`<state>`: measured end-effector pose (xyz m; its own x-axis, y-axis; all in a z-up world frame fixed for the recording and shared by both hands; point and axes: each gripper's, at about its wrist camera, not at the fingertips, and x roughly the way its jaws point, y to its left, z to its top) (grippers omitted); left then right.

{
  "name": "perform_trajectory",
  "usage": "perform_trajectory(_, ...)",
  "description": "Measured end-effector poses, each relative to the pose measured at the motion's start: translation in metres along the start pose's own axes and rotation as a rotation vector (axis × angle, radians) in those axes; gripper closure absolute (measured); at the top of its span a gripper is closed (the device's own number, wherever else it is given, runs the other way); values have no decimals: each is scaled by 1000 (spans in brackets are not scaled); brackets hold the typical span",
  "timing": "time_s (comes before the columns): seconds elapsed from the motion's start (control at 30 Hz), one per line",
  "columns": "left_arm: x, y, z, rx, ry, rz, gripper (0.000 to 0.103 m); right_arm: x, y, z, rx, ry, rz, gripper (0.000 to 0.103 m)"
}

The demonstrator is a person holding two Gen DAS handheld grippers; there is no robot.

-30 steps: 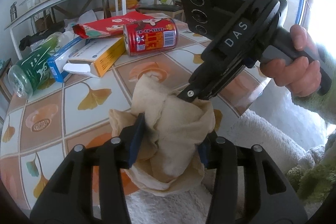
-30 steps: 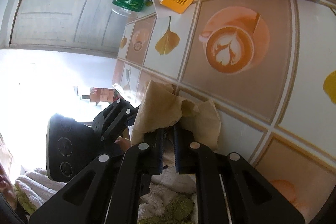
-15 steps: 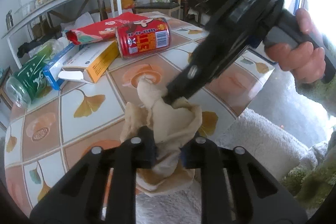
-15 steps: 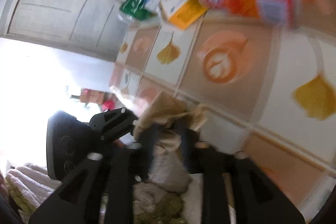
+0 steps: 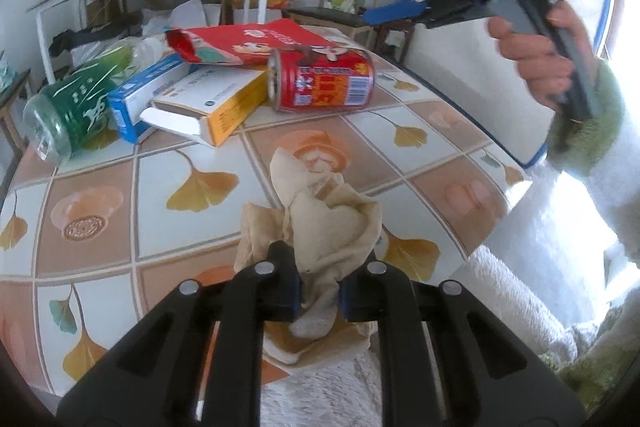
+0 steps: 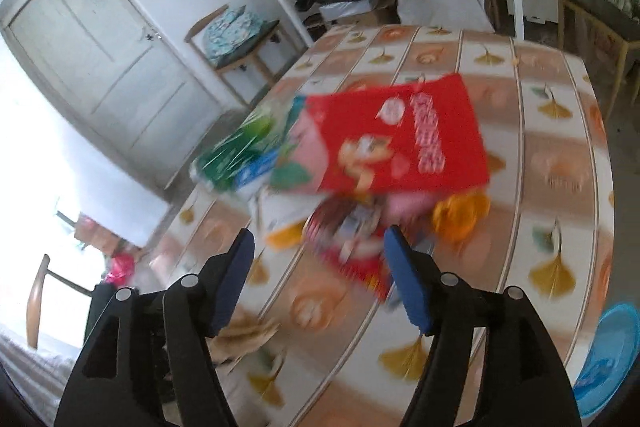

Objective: Collect trash
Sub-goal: 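Grasp the red cartoon drink can with the right tool while the left tool holds the paper bag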

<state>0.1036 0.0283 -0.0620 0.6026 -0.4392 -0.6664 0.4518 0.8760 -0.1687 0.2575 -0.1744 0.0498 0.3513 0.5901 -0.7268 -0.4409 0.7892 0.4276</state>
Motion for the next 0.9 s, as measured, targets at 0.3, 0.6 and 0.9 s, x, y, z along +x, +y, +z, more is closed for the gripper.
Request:
perform_trajectory(0.3,1,10,1,-49,5,3,91,63,-10,5,-76,170,-61,36)
perform_trajectory(0.6,1,15,1,-77,7,-4,91,67,30,-20,-277,282,-168,31)
perform_trajectory(0.9,1,20,2,-115,19,9,91,102,8,-15,-112,312,-213,30)
